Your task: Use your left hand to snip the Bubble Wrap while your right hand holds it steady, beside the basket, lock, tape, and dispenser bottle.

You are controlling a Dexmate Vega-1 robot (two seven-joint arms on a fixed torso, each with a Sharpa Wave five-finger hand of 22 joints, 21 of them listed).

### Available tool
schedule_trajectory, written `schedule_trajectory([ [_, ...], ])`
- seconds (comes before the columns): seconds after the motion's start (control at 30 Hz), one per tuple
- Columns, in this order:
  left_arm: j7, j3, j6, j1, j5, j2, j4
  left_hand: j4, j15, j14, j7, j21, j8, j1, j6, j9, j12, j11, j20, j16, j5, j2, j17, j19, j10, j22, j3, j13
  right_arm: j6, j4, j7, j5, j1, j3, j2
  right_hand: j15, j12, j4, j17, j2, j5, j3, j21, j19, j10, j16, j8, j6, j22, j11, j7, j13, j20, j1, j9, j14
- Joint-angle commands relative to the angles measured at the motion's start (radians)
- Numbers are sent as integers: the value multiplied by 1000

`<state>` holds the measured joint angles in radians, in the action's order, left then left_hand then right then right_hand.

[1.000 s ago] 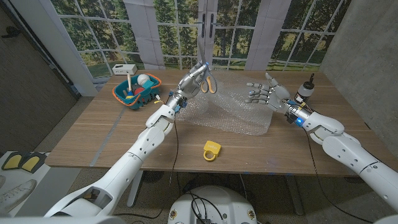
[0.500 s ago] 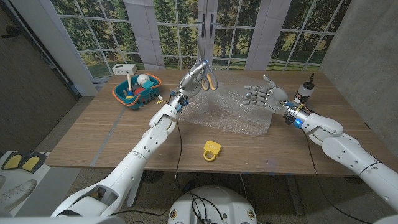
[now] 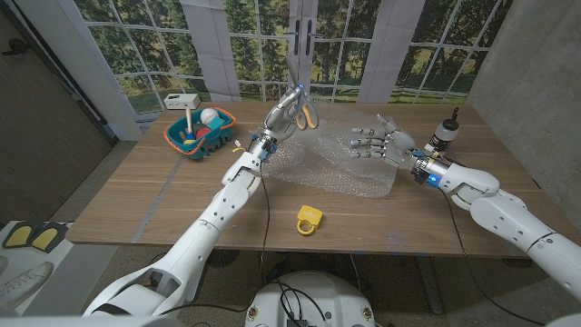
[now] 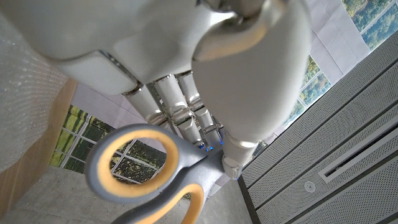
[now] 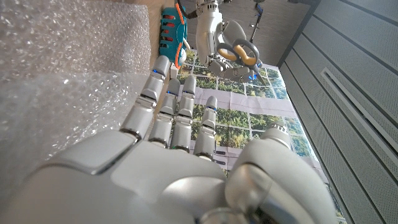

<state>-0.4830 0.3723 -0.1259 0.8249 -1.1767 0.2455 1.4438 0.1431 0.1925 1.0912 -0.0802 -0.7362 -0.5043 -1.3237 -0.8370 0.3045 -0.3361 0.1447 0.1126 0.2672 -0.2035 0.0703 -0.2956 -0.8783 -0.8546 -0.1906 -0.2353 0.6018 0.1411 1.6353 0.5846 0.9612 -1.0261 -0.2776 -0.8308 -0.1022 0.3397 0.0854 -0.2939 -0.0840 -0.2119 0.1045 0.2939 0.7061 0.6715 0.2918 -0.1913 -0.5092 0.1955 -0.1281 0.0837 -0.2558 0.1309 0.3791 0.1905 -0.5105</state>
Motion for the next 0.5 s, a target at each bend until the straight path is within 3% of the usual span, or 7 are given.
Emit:
schedule_trajectory([
  [0.03, -18, -8, 21, -18, -19, -40, -39, -4, 47, 3, -5, -7, -10, -67, 0, 1, 6, 7, 49, 4, -5, 66, -1, 5, -5, -1, 0, 6, -47, -22, 90, -19, 46, -39, -9, 7, -1, -3, 10, 0, -9, 9, 3, 27, 46, 6, 8, 34, 1, 10, 9, 13, -8, -13, 0, -38],
  [0.23, -26, -11, 33, -17, -28, -45, -42, -4, 47, 4, -6, -10, -10, -67, 0, 1, 8, 6, 49, 5, -5, 66, -3, 7, -6, -1, 0, 8, -68, -34, 121, -9, 70, -57, -1, 13, -11, -6, 18, -6, -14, 9, 6, 40, 45, 9, 12, 60, -1, 5, 23, 23, -5, -17, -1, -59],
  [0.3, -30, -10, 37, -17, -30, -46, -42, -4, 47, 5, -8, -11, -10, -67, -1, 1, 9, 5, 49, 6, -5, 66, -3, 7, -5, -1, 0, 8, -65, -35, 116, -3, 70, -58, 10, 26, -11, -13, 26, -11, -19, 12, 9, 55, 78, 18, 7, 68, -2, 11, 25, 35, -10, -28, -2, -102],
  [0.33, -26, -10, 39, -15, -29, -46, -39, -4, 47, 5, -8, -11, -10, -67, 0, 1, 9, 5, 49, 6, -5, 66, -3, 7, -6, -1, 0, 8, -61, -38, 118, -2, 70, -60, 15, 35, -11, -15, 28, -13, -21, 12, 13, 66, 87, 23, 6, 68, -2, 14, 26, 37, -13, -30, -2, -118],
  [0.4, -34, -8, 44, -17, -29, -45, -41, -4, 47, 4, -6, -12, -10, -67, 1, 1, 10, 4, 50, 6, -5, 66, -3, 8, -4, -1, 0, 10, -71, -36, 117, 2, 74, -63, 17, 66, -8, -16, 42, -13, -28, 16, 33, 127, 140, 42, -3, 57, -3, 27, 22, 50, -45, -33, -3, -197],
  [0.5, -39, -5, 41, -16, -24, -47, -40, -4, 47, 4, -7, -14, -13, -67, 0, 4, 12, 5, 50, 7, -5, 65, -5, 9, -3, 0, 0, 12, -75, -25, 99, 2, 69, -62, 18, 101, -9, -13, 53, -11, -32, 18, 46, 169, 176, 54, -4, 58, -3, 42, 22, 55, -65, -28, -3, -254],
])
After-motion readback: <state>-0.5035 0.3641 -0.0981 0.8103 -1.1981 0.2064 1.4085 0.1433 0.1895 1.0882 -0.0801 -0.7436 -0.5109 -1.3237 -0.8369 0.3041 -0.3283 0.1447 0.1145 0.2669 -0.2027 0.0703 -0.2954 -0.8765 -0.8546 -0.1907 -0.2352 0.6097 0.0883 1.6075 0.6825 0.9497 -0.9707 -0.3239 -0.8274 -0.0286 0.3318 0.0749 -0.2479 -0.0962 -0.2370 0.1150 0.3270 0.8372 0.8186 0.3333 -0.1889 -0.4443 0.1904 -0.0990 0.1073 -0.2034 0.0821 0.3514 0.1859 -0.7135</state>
